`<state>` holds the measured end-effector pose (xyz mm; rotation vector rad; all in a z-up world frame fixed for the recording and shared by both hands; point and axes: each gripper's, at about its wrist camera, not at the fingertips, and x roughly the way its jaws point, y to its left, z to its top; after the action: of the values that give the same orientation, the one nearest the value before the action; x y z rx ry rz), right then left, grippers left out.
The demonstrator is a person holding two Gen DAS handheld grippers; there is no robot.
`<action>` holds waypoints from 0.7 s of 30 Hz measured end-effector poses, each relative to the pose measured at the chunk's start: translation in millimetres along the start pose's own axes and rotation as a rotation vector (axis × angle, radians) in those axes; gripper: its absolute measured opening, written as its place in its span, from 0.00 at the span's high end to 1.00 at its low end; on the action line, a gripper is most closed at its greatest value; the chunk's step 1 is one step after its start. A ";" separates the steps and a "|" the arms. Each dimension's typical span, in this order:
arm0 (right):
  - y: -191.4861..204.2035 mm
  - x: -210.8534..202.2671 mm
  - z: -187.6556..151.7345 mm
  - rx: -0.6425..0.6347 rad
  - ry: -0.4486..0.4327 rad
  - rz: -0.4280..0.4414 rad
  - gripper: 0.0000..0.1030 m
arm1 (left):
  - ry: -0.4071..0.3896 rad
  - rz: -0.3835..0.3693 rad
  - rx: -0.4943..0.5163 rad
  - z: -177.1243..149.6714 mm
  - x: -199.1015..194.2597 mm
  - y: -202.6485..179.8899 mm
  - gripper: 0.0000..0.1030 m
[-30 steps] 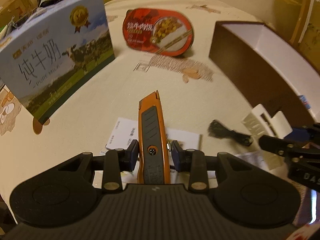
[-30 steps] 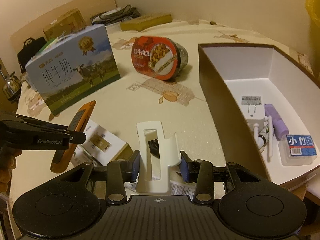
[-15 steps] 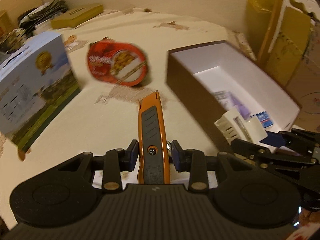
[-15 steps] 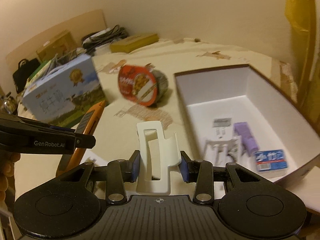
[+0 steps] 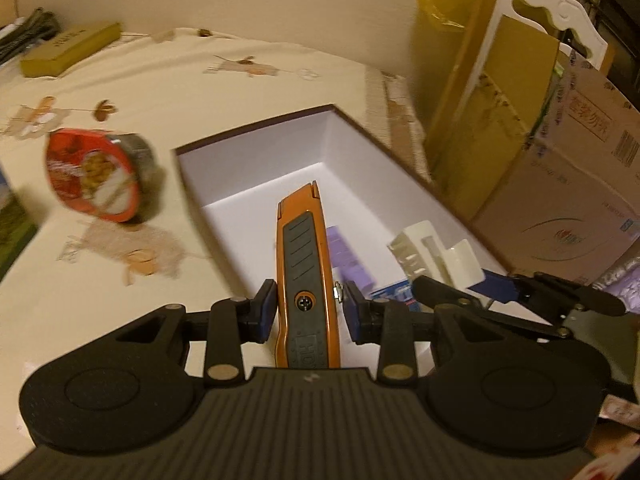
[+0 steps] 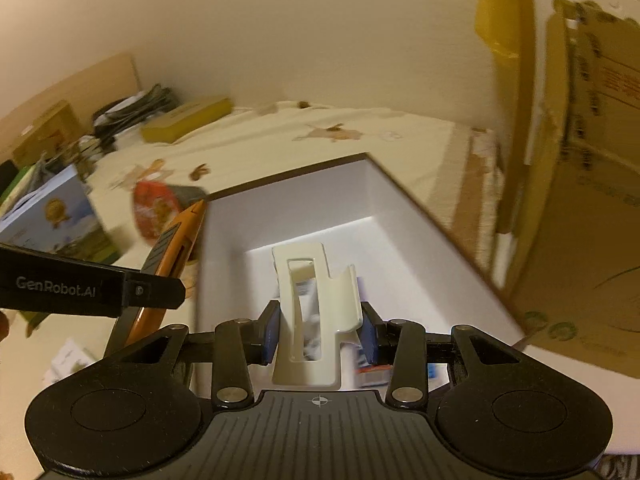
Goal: Organize rigid objects
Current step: 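Carry the knife and white holder with both tools over the shoebox, then open the left tool to drop the knife while the right tool releases the holder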
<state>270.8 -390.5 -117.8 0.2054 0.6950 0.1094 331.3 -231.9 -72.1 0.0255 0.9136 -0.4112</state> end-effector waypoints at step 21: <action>-75.0 92.7 19.8 0.031 0.115 -0.065 0.64 | 0.102 0.143 -0.097 24.1 104.2 -0.9 0.71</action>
<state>356.6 -451.0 -177.6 0.2075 0.8172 0.0490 405.5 -272.3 -137.6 0.0232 1.0248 -0.2346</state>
